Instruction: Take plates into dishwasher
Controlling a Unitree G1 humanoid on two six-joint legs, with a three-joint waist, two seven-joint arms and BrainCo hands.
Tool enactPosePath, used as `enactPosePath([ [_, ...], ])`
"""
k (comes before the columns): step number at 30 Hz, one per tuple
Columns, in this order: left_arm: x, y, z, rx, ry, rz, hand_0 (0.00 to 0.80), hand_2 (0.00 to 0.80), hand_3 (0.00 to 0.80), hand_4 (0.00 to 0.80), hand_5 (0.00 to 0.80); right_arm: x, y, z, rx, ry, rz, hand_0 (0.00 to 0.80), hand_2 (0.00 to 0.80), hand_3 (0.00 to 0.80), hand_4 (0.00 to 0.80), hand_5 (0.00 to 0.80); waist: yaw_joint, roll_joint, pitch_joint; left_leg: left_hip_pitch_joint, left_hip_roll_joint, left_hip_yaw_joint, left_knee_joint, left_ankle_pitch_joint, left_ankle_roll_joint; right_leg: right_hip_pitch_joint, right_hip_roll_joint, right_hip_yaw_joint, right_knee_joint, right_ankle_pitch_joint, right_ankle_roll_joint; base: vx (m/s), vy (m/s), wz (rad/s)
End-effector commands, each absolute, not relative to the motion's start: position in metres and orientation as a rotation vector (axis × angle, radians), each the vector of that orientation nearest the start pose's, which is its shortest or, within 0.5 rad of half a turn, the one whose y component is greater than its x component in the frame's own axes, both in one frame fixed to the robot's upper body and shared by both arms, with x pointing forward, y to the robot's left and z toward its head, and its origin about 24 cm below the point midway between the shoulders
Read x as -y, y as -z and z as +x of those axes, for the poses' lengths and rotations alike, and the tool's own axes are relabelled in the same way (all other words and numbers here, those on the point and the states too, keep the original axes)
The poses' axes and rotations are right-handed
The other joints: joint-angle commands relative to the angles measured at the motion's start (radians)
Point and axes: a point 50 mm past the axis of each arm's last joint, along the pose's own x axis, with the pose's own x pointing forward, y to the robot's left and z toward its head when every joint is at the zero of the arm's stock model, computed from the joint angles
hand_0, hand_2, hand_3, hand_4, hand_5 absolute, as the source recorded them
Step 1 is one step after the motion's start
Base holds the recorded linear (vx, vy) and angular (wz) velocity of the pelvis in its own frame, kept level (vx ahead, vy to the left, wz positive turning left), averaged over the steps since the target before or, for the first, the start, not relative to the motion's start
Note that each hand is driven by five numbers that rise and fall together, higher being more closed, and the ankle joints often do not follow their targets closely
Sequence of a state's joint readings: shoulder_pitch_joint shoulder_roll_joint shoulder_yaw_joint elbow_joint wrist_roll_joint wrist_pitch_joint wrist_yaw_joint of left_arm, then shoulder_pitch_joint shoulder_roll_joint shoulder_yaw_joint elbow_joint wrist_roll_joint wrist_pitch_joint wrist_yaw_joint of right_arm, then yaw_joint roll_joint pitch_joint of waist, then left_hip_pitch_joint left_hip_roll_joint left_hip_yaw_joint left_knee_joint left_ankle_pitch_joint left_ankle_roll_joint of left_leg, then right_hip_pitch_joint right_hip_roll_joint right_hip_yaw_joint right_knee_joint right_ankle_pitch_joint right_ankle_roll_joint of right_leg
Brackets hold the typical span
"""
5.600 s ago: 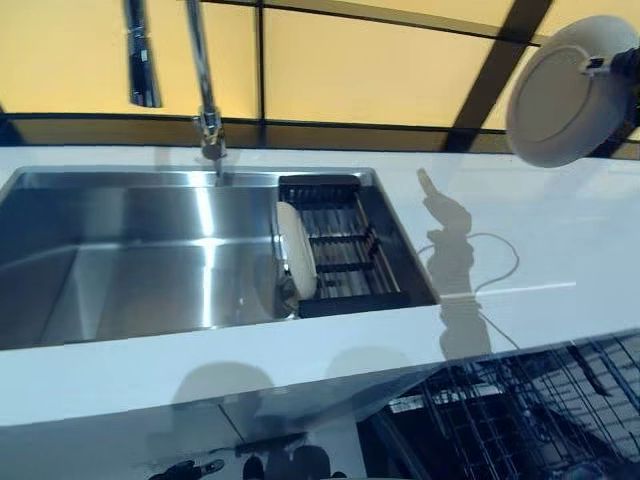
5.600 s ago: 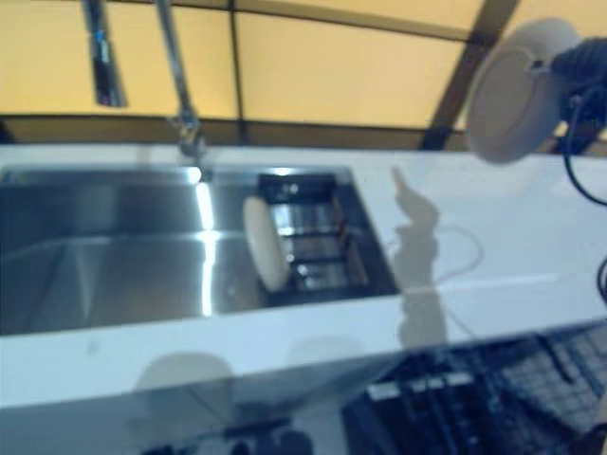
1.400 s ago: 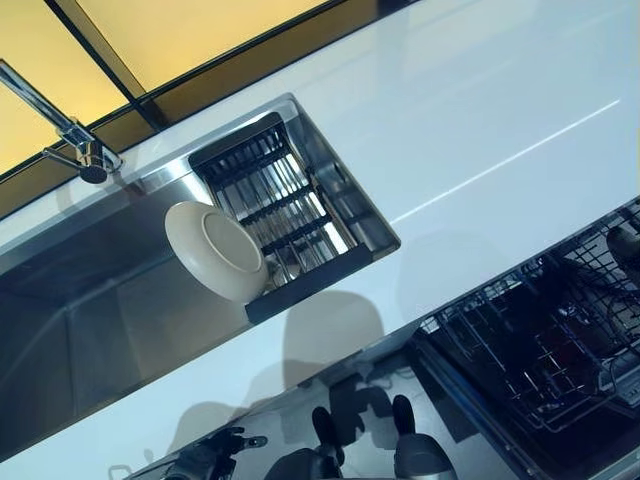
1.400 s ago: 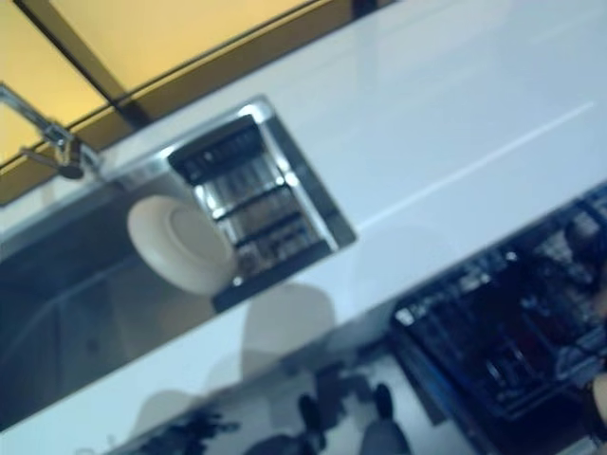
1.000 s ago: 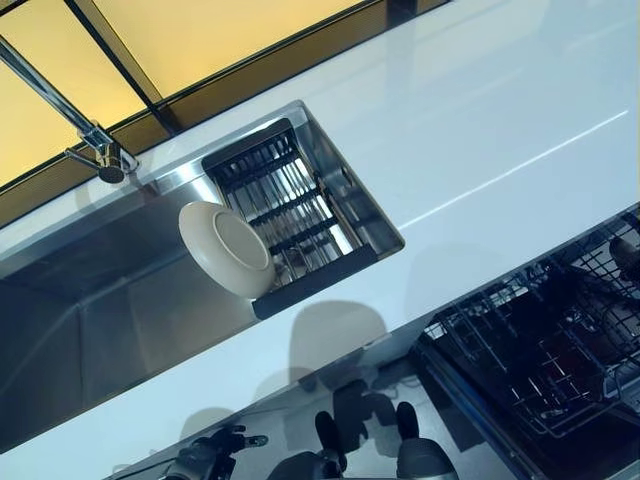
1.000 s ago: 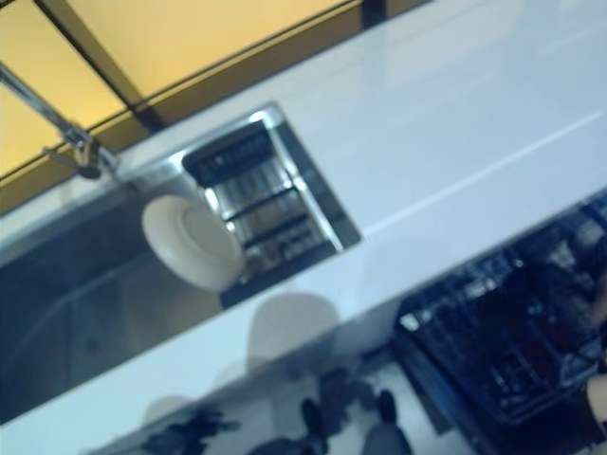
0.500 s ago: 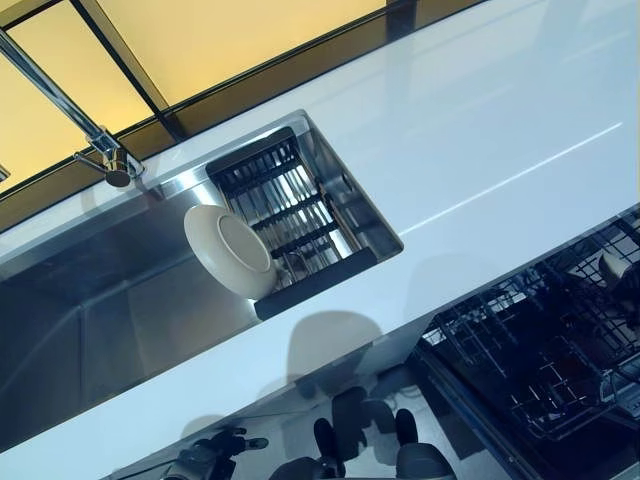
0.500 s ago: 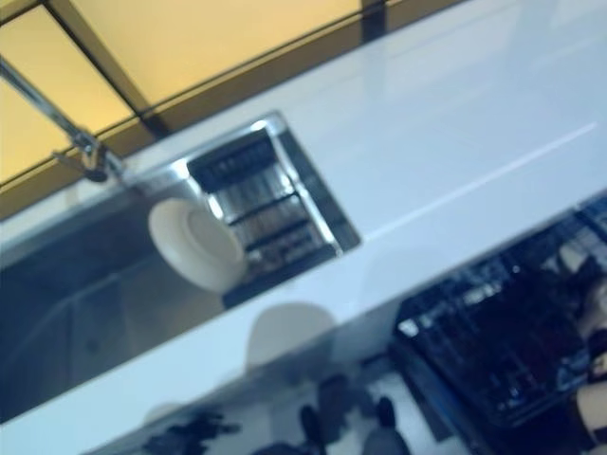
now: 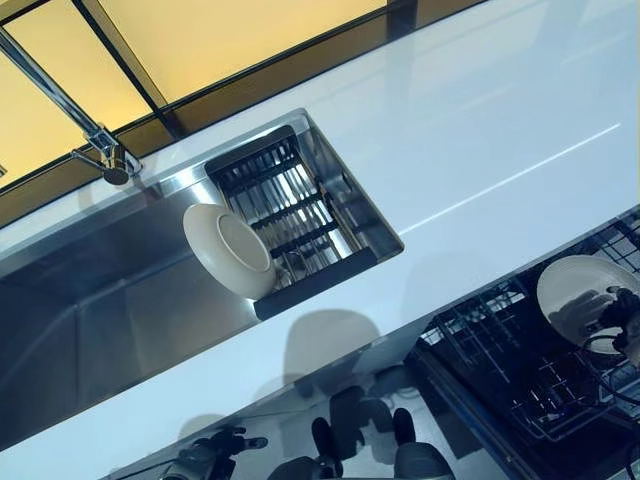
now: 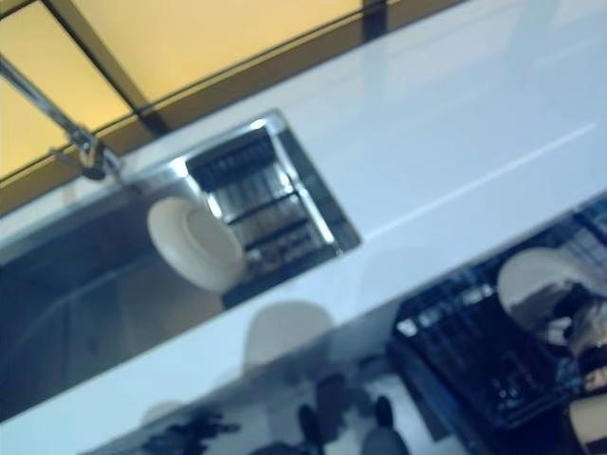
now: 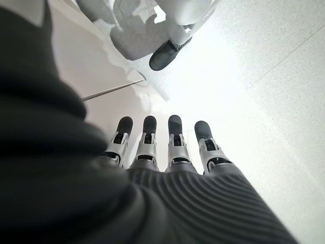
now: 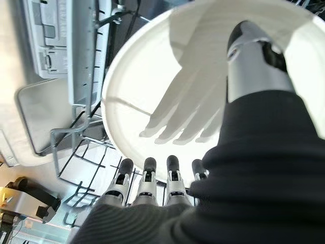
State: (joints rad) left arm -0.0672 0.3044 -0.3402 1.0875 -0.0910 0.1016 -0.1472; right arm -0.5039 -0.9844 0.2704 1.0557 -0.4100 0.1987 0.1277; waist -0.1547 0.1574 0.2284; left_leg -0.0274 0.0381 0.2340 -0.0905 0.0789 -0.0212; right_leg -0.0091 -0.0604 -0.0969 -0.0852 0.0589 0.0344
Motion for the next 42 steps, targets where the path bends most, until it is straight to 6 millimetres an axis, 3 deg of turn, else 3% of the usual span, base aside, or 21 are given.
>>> enactPosePath([
  [1,-0.25,0.14,0.144,-1.188,0.169,0.43,0.0,0.0,0.0,0.0,0.0,0.448,-0.105,0.251,-0.889,0.392,-1.281,0.0,0.0,0.0,0.0,0.0,0.009,-0.108,-0.042,0.147,0.028,0.022,0.003,-0.105,-0.048,-0.074,-0.045,0.086,-0.002,0.069,0.114,0.038,-0.023,-0.02],
  [6,-0.256,0.14,0.139,-1.204,0.143,0.433,0.0,0.0,0.0,0.0,0.0,0.46,-0.115,0.239,-0.89,0.447,-1.287,0.0,0.0,0.0,0.0,0.0,-0.003,-0.145,-0.058,0.159,0.042,0.032,0.003,-0.109,-0.048,-0.067,-0.031,0.101,-0.002,0.072,0.115,0.04,-0.017,-0.04],
  [16,-0.266,0.14,0.132,-1.238,0.071,0.403,0.0,0.0,0.0,0.0,0.0,0.486,-0.166,0.213,-0.803,0.641,-1.299,0.0,0.0,0.0,0.0,0.0,-0.039,-0.195,-0.089,0.182,0.054,0.06,0.003,-0.115,-0.044,-0.056,-0.012,0.131,-0.002,0.078,0.116,0.048,0.027,-0.07],
  [24,-0.271,0.142,0.123,-1.251,0.03,0.369,0.0,0.0,0.0,0.0,0.0,0.502,-0.206,0.192,-0.674,0.861,-1.073,0.0,0.0,0.0,0.0,0.0,-0.043,-0.219,-0.108,0.188,0.055,0.064,0.003,-0.117,-0.038,-0.04,-0.01,0.132,-0.002,0.072,0.112,0.017,0.048,-0.05],
  [27,-0.272,0.142,0.123,-1.249,0.021,0.362,0.0,0.0,0.0,0.0,0.0,0.502,-0.228,0.195,-0.571,0.909,-1.006,0.0,0.0,0.0,0.0,0.0,-0.034,-0.224,-0.11,0.193,0.053,0.058,0.003,-0.117,-0.037,-0.03,-0.013,0.125,-0.002,0.071,0.111,0.014,0.057,0.0],
  [33,-0.272,0.142,0.121,-1.249,-0.005,0.349,0.0,0.0,0.0,0.0,0.0,0.474,-0.301,0.223,-0.265,0.929,-1.093,0.0,0.0,0.0,0.0,0.0,-0.003,-0.239,-0.113,0.2,0.045,0.033,0.003,-0.117,-0.035,-0.005,-0.022,0.112,-0.002,0.065,0.108,0.013,0.047,0.0],
  [38,-0.272,0.143,0.115,-1.251,-0.031,0.331,0.0,0.0,0.0,0.0,0.0,0.415,-0.367,0.257,0.092,0.842,-1.33,0.0,0.0,0.0,0.0,0.0,0.04,-0.252,-0.119,0.196,0.033,-0.005,0.004,-0.117,-0.029,0.02,-0.03,0.088,-0.002,0.051,0.106,0.006,0.027,0.04],
  [40,-0.273,0.144,0.114,-1.254,-0.041,0.322,0.0,0.0,0.0,0.0,0.0,0.396,-0.38,0.265,0.178,0.809,-1.404,0.0,0.0,0.0,0.0,0.0,0.048,-0.253,-0.122,0.194,0.031,-0.013,0.005,-0.116,-0.027,0.026,-0.033,0.079,-0.002,0.047,0.105,0.016,0.01,0.19],
  [41,-0.273,0.144,0.112,-1.26,-0.049,0.315,0.0,0.0,0.0,0.0,0.0,0.373,-0.393,0.273,0.273,0.774,-1.472,0.0,0.0,0.0,0.0,0.0,0.064,-0.256,-0.127,0.19,0.027,-0.026,0.006,-0.116,-0.024,0.037,-0.036,0.064,-0.002,0.041,0.104,0.034,0.011,0.18],
  [42,-0.272,0.145,0.11,-1.264,-0.052,0.307,0.0,0.0,0.0,0.0,0.0,0.362,-0.398,0.277,0.314,0.758,-1.501,0.0,0.0,0.0,0.0,0.0,0.067,-0.253,-0.129,0.189,0.024,-0.032,0.006,-0.115,-0.022,0.042,-0.037,0.058,-0.002,0.038,0.103,0.048,0.01,0.15],
])
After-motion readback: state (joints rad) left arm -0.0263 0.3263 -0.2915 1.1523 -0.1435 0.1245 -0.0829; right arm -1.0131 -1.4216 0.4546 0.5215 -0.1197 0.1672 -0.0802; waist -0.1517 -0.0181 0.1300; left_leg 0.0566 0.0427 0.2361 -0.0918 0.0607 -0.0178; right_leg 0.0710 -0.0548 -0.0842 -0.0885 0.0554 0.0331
